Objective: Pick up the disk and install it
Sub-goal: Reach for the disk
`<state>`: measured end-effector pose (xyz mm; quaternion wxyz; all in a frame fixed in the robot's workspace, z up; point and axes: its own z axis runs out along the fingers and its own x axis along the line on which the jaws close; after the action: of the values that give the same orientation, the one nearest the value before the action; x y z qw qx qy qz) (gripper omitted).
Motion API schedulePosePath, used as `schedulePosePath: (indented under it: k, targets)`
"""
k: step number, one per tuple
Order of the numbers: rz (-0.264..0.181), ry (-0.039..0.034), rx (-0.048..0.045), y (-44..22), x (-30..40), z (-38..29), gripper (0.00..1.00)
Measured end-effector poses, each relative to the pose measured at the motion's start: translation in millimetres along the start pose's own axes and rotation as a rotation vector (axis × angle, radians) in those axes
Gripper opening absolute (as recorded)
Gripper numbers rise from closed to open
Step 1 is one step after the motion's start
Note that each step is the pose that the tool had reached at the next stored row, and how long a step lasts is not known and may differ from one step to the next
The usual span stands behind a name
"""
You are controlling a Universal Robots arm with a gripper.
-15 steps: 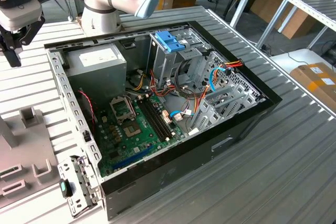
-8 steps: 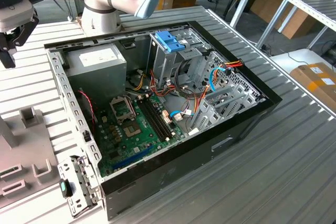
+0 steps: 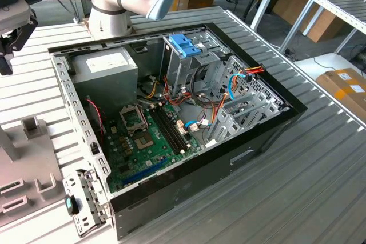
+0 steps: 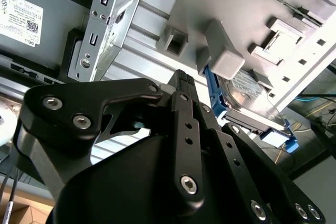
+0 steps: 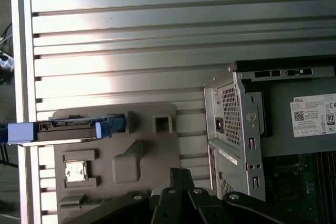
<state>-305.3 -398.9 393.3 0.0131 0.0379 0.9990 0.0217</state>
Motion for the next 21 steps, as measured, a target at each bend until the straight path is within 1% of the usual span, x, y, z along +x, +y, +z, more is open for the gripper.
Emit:
schedulePosePath:
  k: [4, 10, 14, 21]
  targets:
    - [0.000, 0.0000, 0.0000, -0.3, 4.6, -0.1, 0.10]
    - [0.000, -0.0001, -0.0001, -0.7, 8.9, -0.2, 0.10]
    - [0.000, 0.0000, 0.0000, -1.0, 13.6, -0.4, 0.10]
    - [0.000, 0.0000, 0.0000, -1.4, 19.0, -0.5, 0.10]
